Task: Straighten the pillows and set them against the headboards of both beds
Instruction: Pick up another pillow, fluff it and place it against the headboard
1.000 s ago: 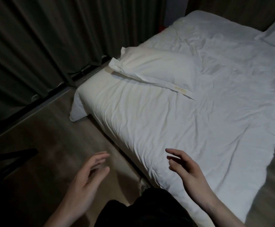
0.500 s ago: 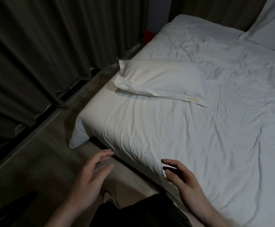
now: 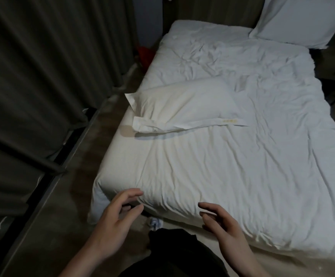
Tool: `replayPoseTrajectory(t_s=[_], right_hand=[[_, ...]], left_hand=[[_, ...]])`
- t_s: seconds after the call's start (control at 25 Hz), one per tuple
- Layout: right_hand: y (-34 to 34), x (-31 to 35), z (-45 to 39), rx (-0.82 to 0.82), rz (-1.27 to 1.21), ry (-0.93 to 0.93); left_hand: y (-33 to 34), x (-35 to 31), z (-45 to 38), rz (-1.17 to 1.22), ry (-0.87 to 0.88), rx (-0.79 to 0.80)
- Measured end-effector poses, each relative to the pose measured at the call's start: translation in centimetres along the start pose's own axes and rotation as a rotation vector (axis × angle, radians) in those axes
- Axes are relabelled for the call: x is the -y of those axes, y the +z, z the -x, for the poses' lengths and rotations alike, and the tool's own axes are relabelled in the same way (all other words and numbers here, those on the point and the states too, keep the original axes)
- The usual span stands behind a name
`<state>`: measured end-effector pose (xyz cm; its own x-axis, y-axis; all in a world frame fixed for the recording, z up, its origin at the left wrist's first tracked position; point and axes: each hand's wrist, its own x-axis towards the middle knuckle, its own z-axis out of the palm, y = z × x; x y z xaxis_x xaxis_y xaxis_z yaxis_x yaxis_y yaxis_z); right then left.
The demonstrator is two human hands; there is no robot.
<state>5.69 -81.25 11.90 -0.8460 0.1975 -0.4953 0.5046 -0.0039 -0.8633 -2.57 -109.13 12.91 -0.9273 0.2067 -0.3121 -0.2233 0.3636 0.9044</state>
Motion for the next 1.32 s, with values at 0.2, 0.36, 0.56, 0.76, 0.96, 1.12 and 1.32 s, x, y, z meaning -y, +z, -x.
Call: replayPoseTrajectory(t_s=[0.2, 0.36, 0.56, 0.76, 0.96, 1.12, 1.32], right_hand=[[7.3, 5.8, -8.8, 0.104, 0.024, -0.040], [10.9, 9.9, -14.3, 0.086, -0.003, -0.099], [13.3, 11.6, -17.8, -0.062, -0.092, -0.050], [20.2, 12.0, -20.2, -0.235, -0.192, 0.038], [31.9, 15.3, -22.1, -0.437, -0.263, 0.067], [39.0, 16.8, -22.5, -0.591, -0.312, 0.069], [42.1, 17.9, -23.7, -0.667, -0.348, 0.032]], left_hand=[[-7.9, -0.4, -4.6, -0.003, -0.019, -0.075], [-13.1, -0.1, -9.8, -0.012, -0.064, -0.090], [-17.1, -0.8, -18.3, -0.080, -0.061, 0.061], [-21.7, -1.6, -28.6, -0.171, 0.013, 0.318], [-29.4, -1.7, -37.9, -0.237, 0.037, 0.580], [-34.6, -2.0, -43.1, -0.286, 0.092, 0.672], [-36.0, -1.8, -44.9, -0.241, 0.108, 0.681]])
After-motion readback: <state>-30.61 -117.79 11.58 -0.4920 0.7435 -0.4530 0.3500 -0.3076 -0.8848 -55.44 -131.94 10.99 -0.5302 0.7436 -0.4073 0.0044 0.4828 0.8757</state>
